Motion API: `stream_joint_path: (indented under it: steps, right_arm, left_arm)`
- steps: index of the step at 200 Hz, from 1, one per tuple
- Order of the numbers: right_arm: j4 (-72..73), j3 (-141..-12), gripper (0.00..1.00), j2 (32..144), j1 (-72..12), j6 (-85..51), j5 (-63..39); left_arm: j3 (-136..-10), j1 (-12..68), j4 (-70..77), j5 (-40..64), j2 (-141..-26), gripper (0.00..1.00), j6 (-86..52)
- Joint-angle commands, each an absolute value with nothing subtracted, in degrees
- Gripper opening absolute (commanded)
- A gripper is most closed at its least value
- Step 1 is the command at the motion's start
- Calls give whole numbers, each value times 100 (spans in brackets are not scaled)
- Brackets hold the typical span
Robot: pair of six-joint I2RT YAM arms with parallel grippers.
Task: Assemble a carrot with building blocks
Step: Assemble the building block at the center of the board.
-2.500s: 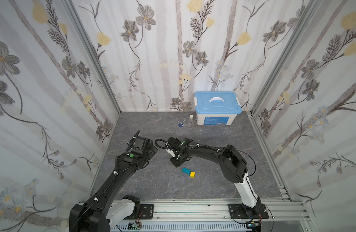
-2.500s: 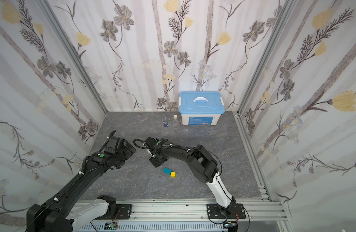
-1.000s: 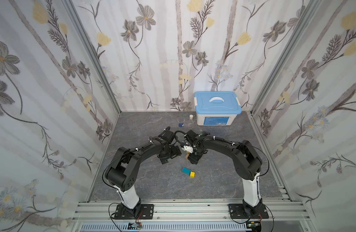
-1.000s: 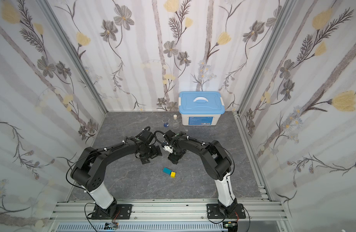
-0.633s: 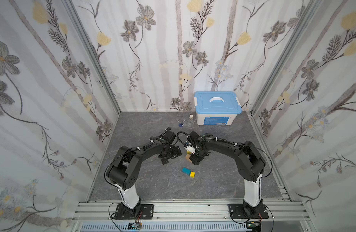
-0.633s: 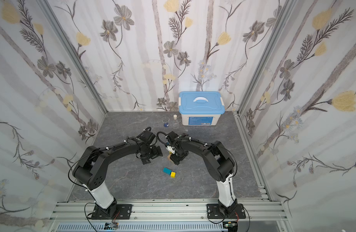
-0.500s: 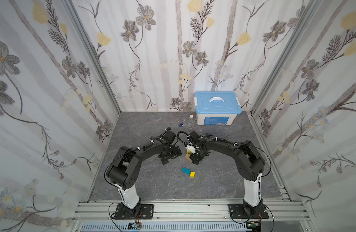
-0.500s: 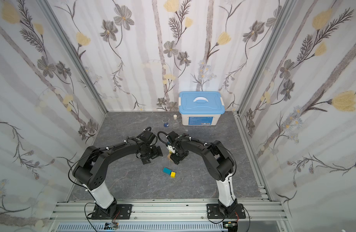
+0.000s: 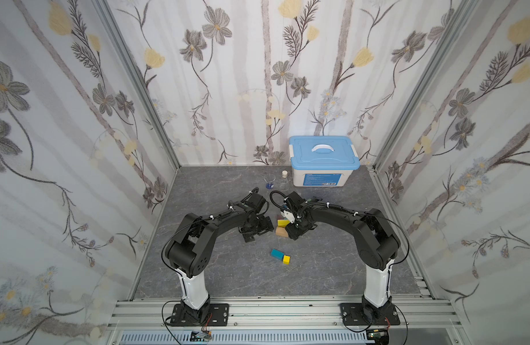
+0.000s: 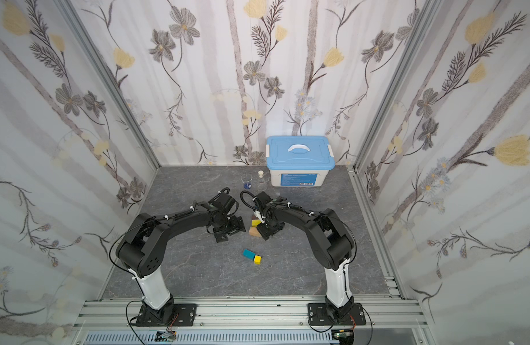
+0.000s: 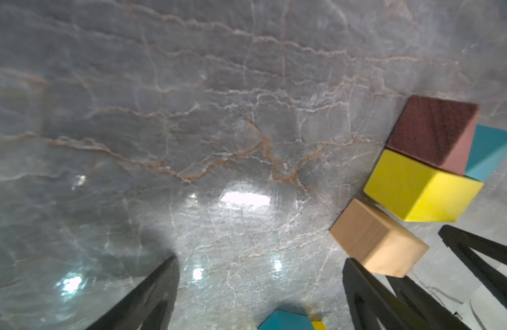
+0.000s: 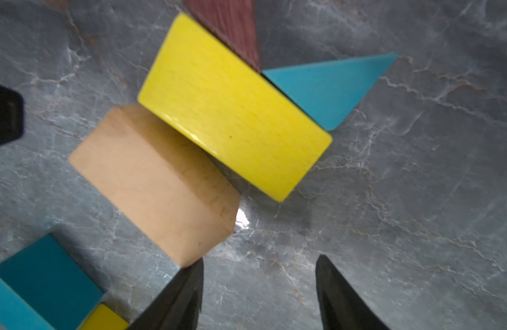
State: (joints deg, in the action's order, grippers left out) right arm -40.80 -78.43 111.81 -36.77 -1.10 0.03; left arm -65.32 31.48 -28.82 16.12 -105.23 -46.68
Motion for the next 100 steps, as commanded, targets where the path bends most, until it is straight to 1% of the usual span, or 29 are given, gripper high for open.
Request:
stream_joint_path:
  steps: [1,28,48,88,100]
  right_arm:
    - [-4060,-7810,61,11094,-3678,-250,-24]
    - [-4061,-7746,61,11001,-3673,-297,-93]
    - [-4054,-7679,61,10894,-3661,-363,-326]
    - [-4061,-7453,61,10658,-3713,-517,-745]
    - [-4047,-7448,61,10638,-3797,-545,-705]
  left_arm:
    - [-6528,3174,-2894,1556,-10749,93,-4606]
    - [-6598,3213,-2937,1595,-10842,92,-4579]
    - [-6674,3241,-3068,1619,-10911,90,-4532]
    - [-6586,3248,-3190,1429,-10751,90,-4565]
    - [-6558,3247,-3169,1406,-10715,90,-4586]
